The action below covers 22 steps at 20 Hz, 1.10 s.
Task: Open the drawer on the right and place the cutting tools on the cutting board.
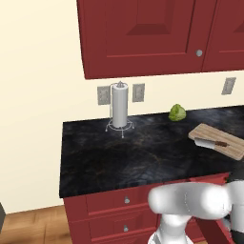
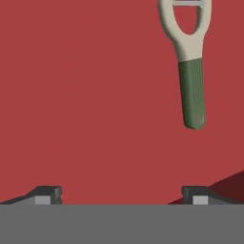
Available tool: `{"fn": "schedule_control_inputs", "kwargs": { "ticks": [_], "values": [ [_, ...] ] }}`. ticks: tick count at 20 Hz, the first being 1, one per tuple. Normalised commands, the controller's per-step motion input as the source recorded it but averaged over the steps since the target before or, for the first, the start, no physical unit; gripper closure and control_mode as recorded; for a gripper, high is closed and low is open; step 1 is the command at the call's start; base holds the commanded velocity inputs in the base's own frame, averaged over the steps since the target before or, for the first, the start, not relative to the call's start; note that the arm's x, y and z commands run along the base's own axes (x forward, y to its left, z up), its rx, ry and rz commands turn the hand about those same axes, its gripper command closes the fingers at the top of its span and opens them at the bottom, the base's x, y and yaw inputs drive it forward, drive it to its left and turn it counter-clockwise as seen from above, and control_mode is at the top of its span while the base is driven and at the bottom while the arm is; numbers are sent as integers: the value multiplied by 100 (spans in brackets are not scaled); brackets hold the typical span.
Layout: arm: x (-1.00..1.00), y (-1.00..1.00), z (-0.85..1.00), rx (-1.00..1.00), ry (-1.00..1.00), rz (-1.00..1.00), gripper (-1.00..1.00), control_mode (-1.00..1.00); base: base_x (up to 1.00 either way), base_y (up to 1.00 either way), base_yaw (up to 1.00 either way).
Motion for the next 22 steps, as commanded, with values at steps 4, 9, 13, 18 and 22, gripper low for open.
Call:
{"fn": "schedule_control_inputs", "kwargs": {
  "ticks": [4,9,13,18,22],
  "values": [
    [54,-23,38,14,12,0,-100,-100,0,0,0],
    [51,-66,54,27,15,0,-100,-100,0,0,0],
    [7,-9,3,4,2,0,-100,-100,0,0,0],
    [2,-33,-41,6,-5,0,-100,-100,0,0,0],
    [0,-33,-48,7,-9,0,-100,-100,0,0,0]
  ]
}}
